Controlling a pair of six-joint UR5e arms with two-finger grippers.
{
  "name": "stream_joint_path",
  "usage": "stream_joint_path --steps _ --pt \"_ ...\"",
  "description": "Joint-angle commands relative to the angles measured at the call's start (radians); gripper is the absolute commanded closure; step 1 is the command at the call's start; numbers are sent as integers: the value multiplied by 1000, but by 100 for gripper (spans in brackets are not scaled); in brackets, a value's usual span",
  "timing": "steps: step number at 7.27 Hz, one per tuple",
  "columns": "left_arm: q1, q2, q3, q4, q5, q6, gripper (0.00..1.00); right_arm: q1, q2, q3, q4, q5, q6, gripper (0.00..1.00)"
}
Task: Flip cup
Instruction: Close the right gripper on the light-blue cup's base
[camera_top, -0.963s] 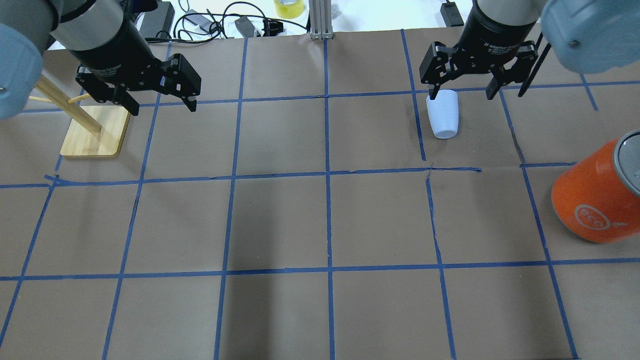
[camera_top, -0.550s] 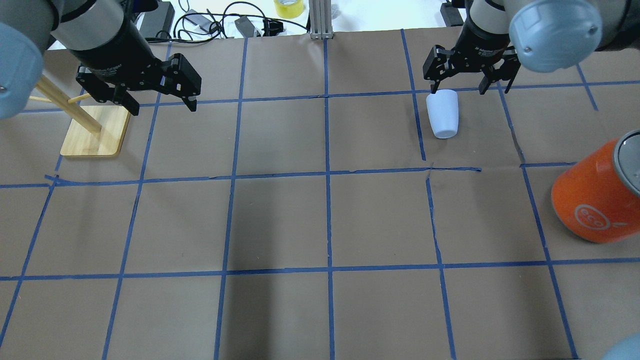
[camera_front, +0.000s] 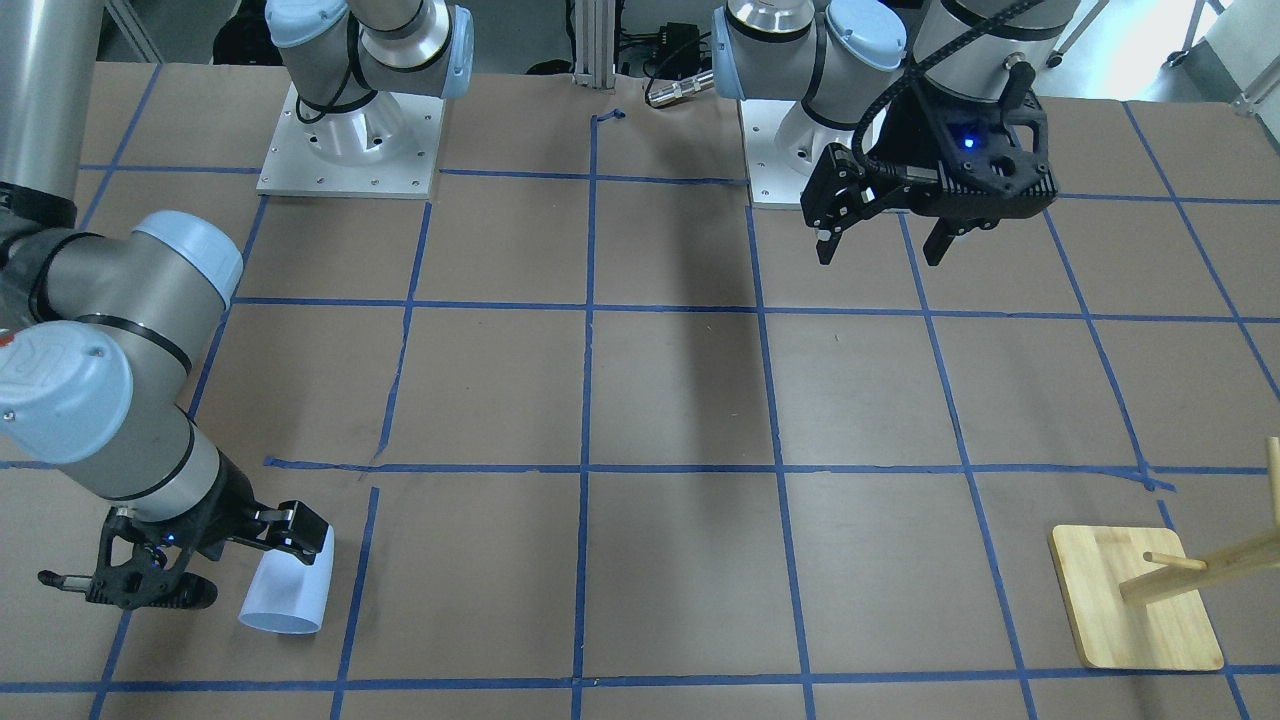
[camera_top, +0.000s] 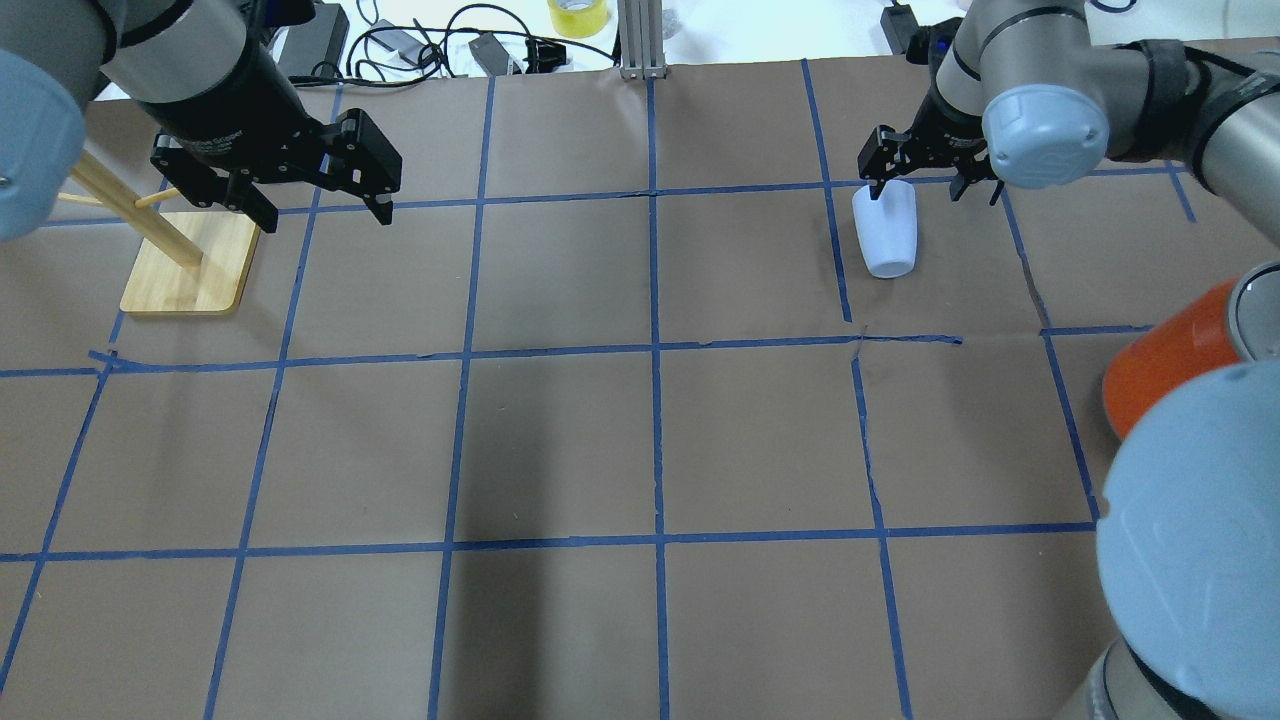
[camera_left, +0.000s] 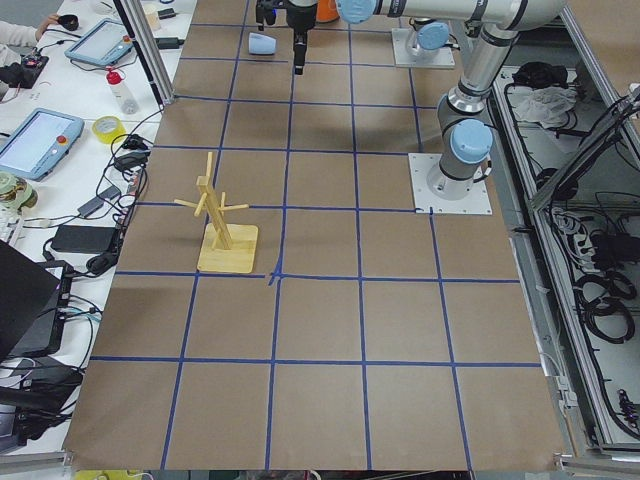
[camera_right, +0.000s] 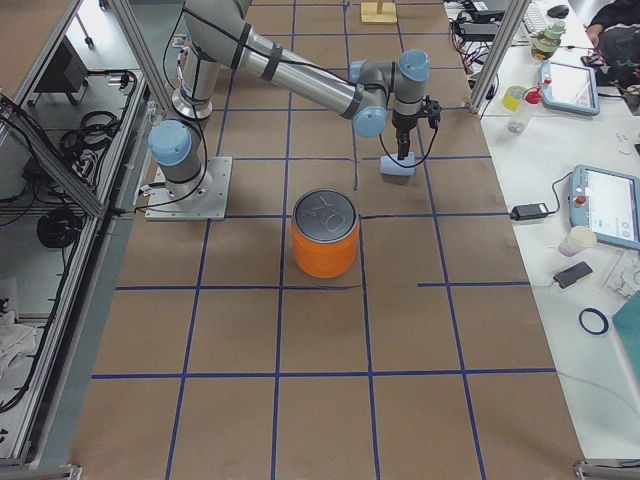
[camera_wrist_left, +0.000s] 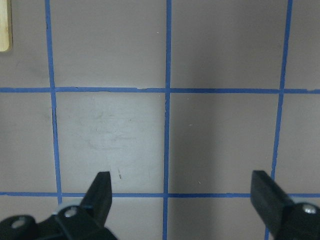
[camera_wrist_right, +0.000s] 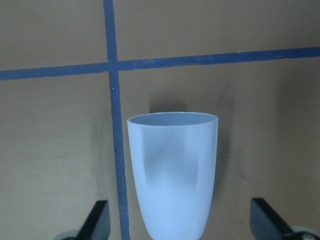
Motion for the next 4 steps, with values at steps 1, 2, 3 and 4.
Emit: stream_joint_path --steps 1,2,3,4 --pt "0 0 0 0 0 0 0 0 80 0 -76 18 3 3" --pt "0 0 1 0 0 0 0 2 104 0 -81 16 3 3" --pt "0 0 1 0 0 0 0 2 117 2 -81 8 -3 4" --pt "-1 0 1 0 0 0 0 2 126 2 -81 16 0 9"
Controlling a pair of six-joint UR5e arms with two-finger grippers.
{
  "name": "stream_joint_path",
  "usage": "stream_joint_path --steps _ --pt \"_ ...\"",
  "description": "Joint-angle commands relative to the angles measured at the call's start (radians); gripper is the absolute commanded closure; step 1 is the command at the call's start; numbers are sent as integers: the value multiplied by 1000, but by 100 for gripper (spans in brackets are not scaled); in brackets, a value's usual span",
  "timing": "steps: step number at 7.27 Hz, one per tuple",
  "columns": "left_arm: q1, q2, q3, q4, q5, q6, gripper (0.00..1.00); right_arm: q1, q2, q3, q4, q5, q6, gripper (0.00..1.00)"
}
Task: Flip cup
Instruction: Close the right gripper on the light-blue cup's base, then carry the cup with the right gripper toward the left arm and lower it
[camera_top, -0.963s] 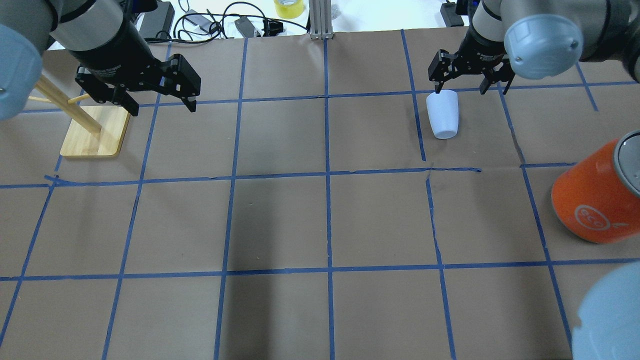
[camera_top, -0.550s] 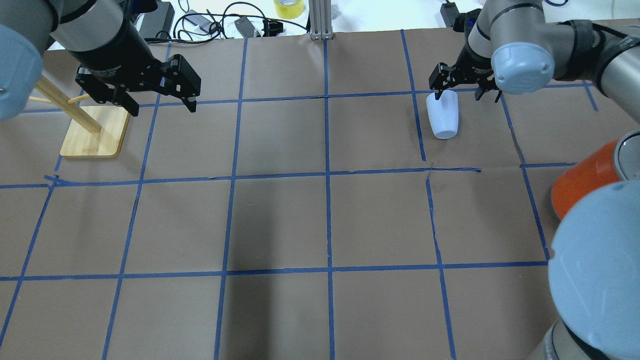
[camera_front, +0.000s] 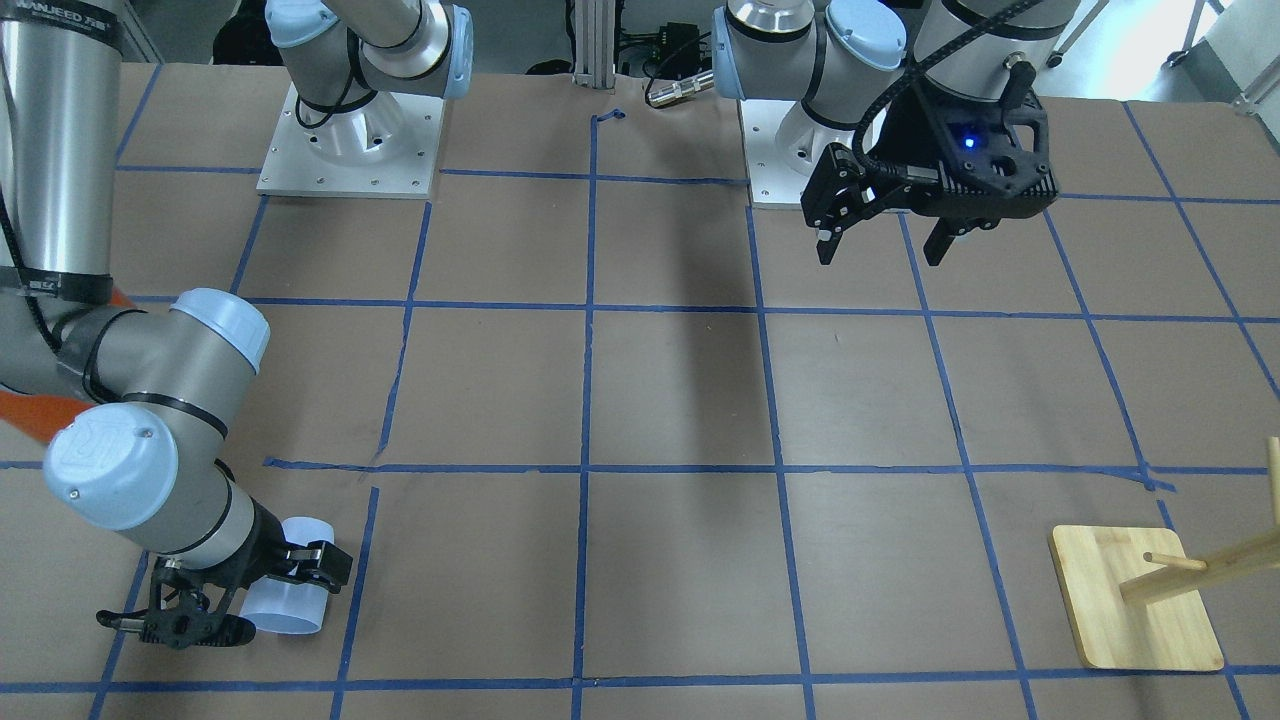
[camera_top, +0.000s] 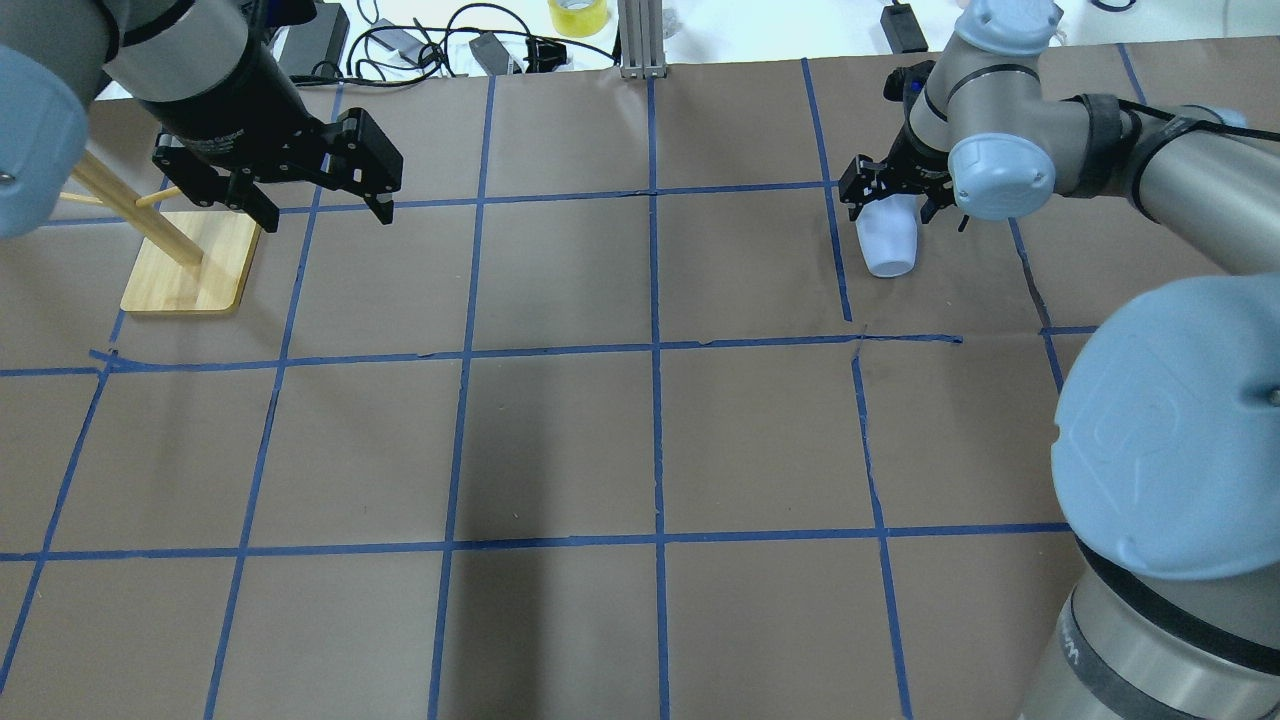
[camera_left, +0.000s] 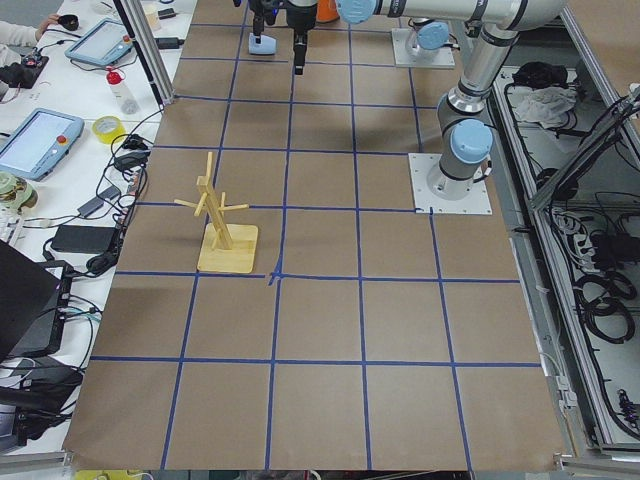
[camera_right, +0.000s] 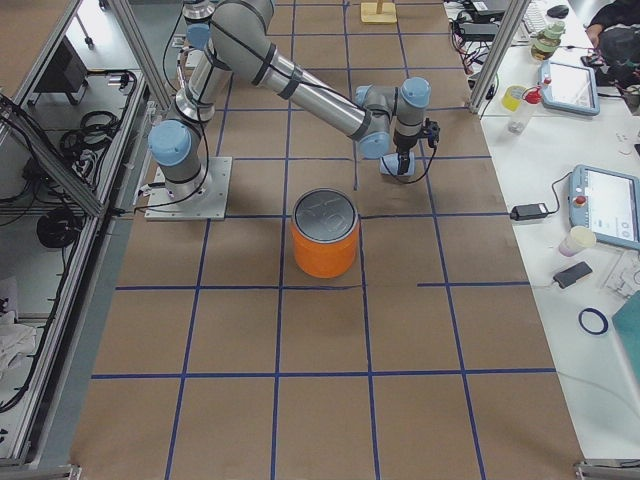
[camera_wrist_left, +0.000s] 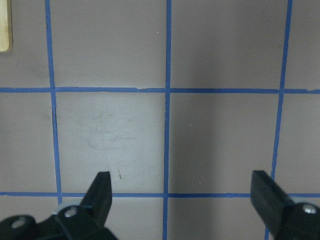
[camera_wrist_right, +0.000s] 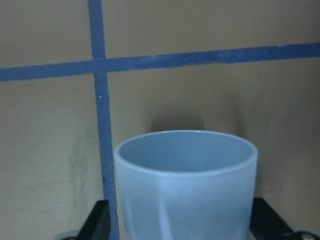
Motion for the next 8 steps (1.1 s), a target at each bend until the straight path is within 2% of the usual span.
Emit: stream_joint_path --steps 1,3,4,5,6,8 --pt "-1 0 -1 0 0 0 0 0 15 -4 -3 3 0 25" --pt "-1 0 0 0 0 0 0 6 -4 -18 0 6 -7 56" --pt "0 0 -1 0 0 0 0 32 -49 -22 18 12 -29 56" --pt "0 0 -1 0 0 0 0 110 -80 -22 19 26 -61 56" --pt "-1 0 0 0 0 0 0 215 -94 -25 6 28 -75 63" --pt "-1 3 -1 0 0 2 0 398 -90 -35 -53 28 -238 63"
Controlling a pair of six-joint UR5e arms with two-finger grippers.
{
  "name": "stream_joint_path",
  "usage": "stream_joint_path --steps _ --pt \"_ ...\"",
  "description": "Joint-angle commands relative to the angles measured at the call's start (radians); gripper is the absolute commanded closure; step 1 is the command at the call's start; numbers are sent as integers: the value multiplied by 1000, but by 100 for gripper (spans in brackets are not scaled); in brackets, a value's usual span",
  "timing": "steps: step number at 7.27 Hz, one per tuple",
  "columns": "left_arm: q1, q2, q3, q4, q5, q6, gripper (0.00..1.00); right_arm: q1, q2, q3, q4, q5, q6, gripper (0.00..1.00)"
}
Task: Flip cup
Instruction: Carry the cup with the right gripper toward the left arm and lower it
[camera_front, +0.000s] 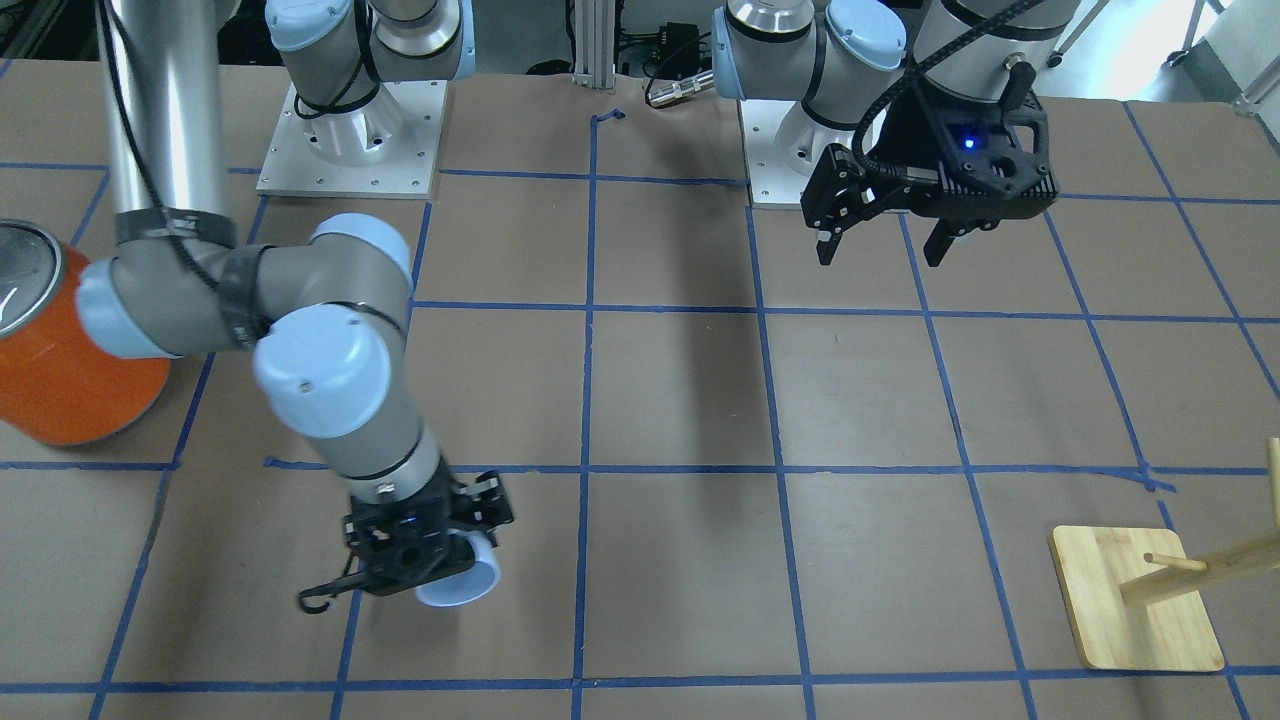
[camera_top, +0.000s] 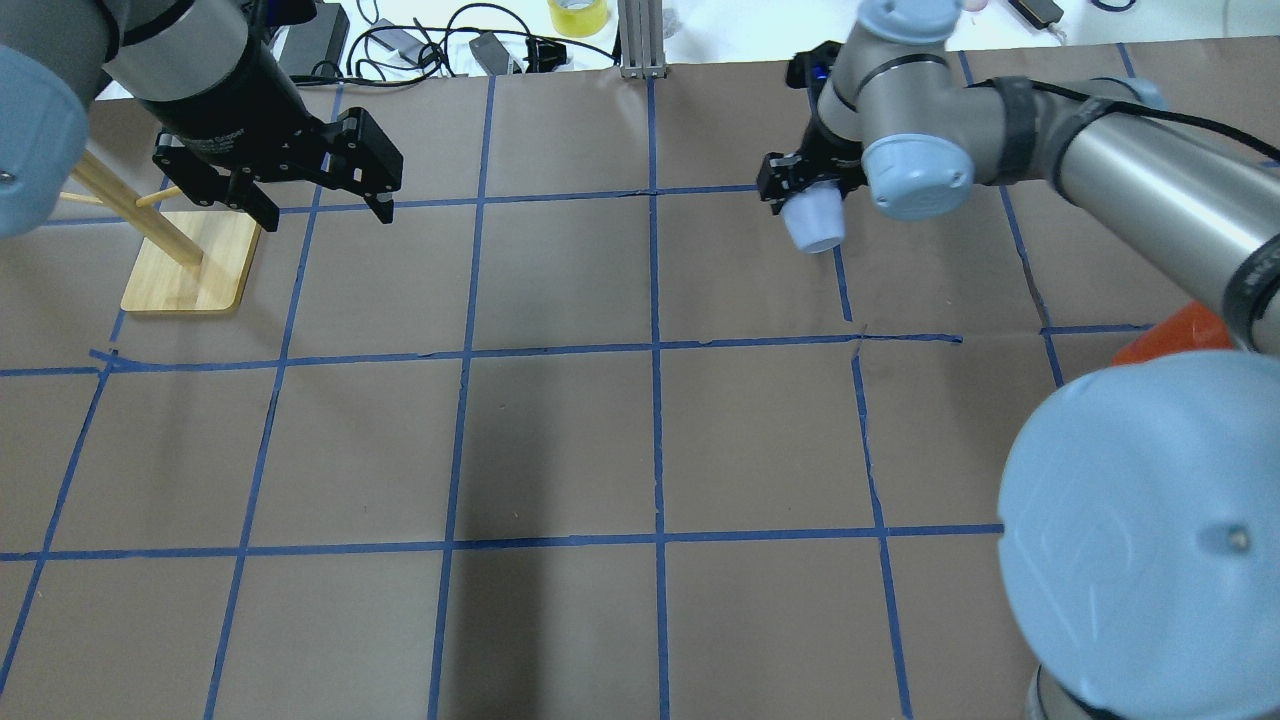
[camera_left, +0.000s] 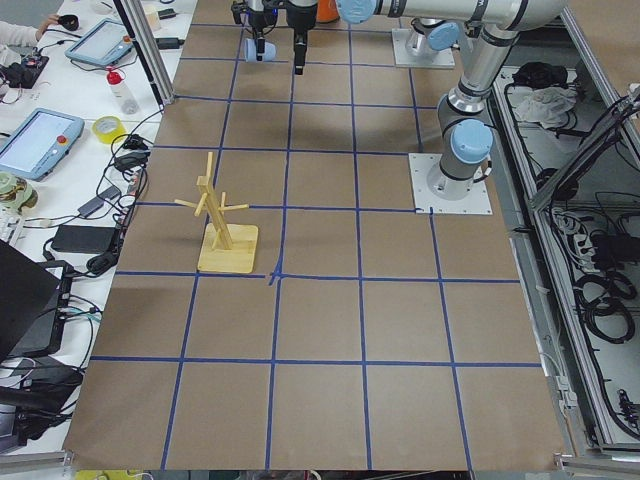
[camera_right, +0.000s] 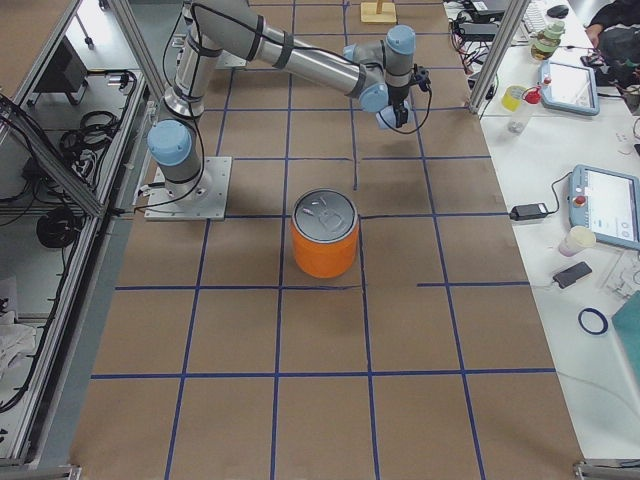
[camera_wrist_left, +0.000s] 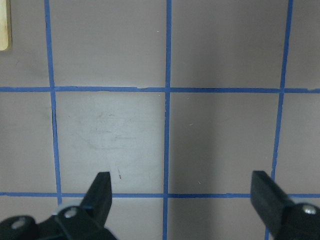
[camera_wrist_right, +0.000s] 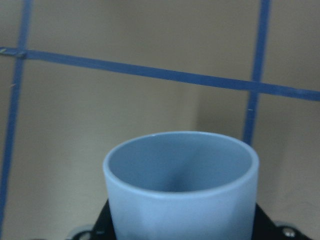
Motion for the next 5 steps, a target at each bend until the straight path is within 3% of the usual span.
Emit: stream_joint_path --steps 1,5 --pt "-1 4 -1 0 0 1 0 160 9 -2 -53 -1 -261 63" --pt "-1 4 -1 0 0 1 0 254 61 42 -155 -14 -995 63"
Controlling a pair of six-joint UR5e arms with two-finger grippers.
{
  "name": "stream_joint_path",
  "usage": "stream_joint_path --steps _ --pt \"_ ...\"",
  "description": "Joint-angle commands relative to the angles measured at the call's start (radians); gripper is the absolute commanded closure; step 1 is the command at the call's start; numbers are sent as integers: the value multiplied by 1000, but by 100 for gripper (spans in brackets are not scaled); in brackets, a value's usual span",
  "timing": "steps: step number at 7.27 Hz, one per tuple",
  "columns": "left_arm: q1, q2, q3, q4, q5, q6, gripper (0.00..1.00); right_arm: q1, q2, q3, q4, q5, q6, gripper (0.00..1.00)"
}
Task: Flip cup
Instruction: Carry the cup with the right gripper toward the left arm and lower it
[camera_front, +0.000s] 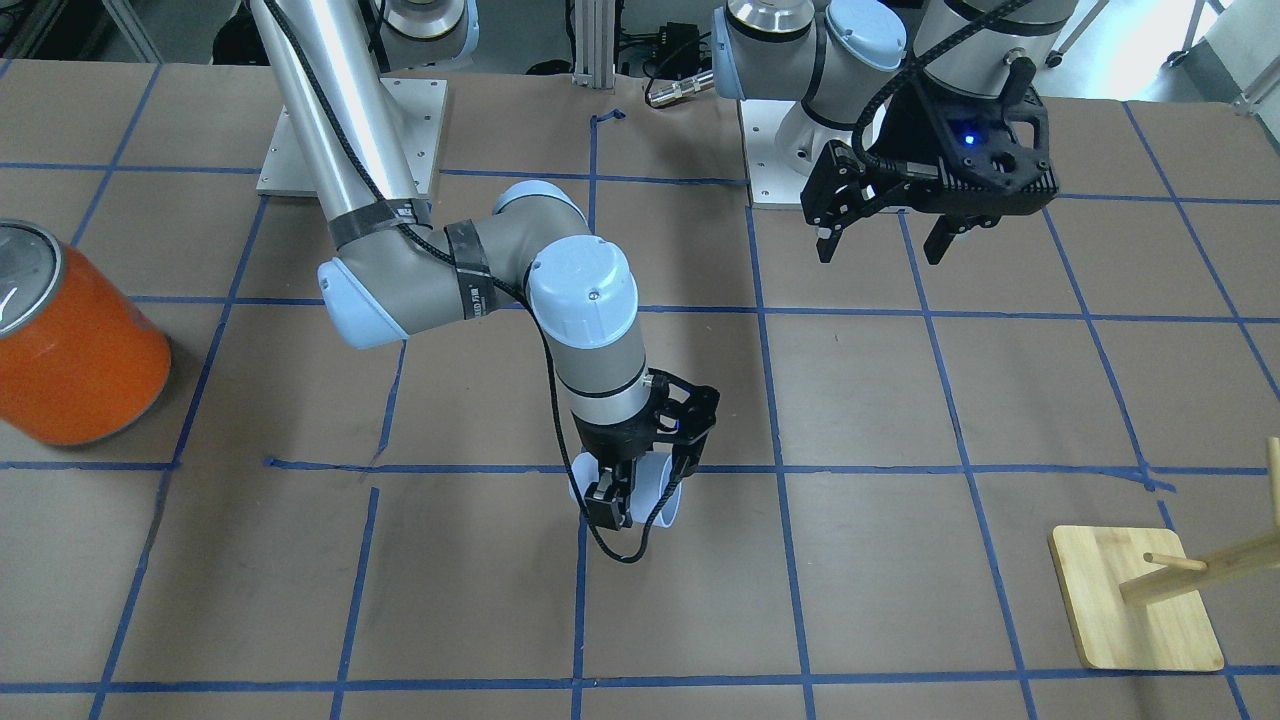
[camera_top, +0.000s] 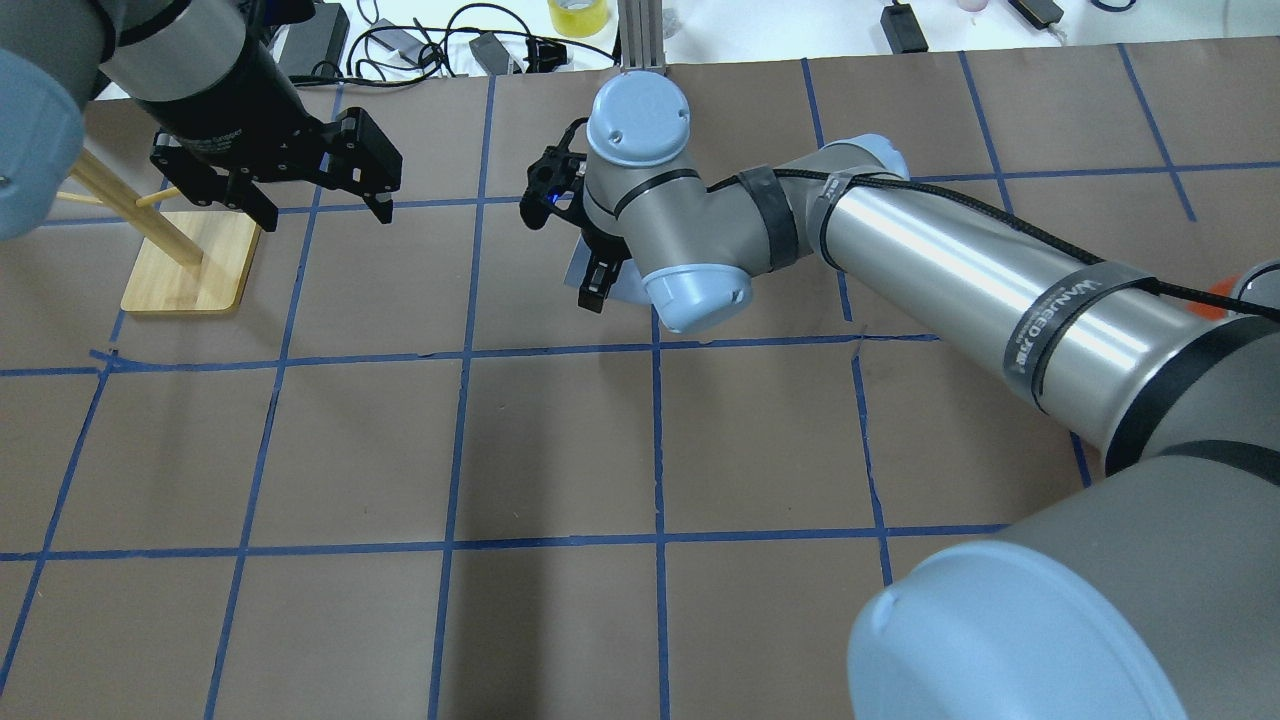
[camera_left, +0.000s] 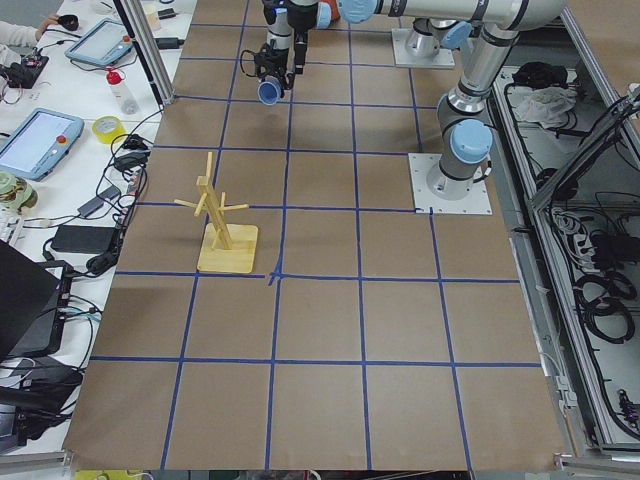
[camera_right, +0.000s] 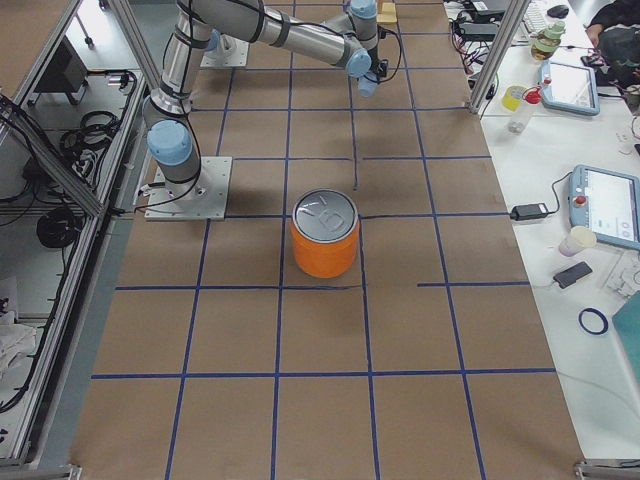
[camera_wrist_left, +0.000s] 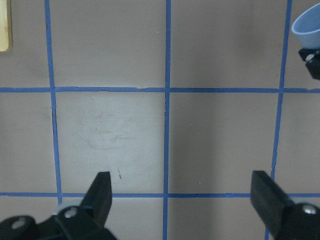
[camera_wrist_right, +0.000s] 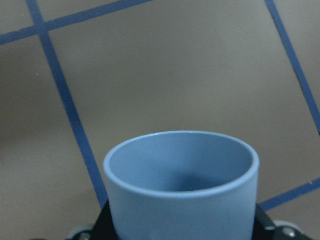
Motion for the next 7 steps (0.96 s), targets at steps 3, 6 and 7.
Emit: stream_joint_path --steps 3,6,7 --pt "0 0 0 0 0 0 0 19 51 27 -12 -12 -340 57" --pt "1 0 -2 0 0 0 0 11 53 19 0 -9 -338 0" --pt "0 0 -5 0 0 0 0 9 15 30 5 -8 -337 0"
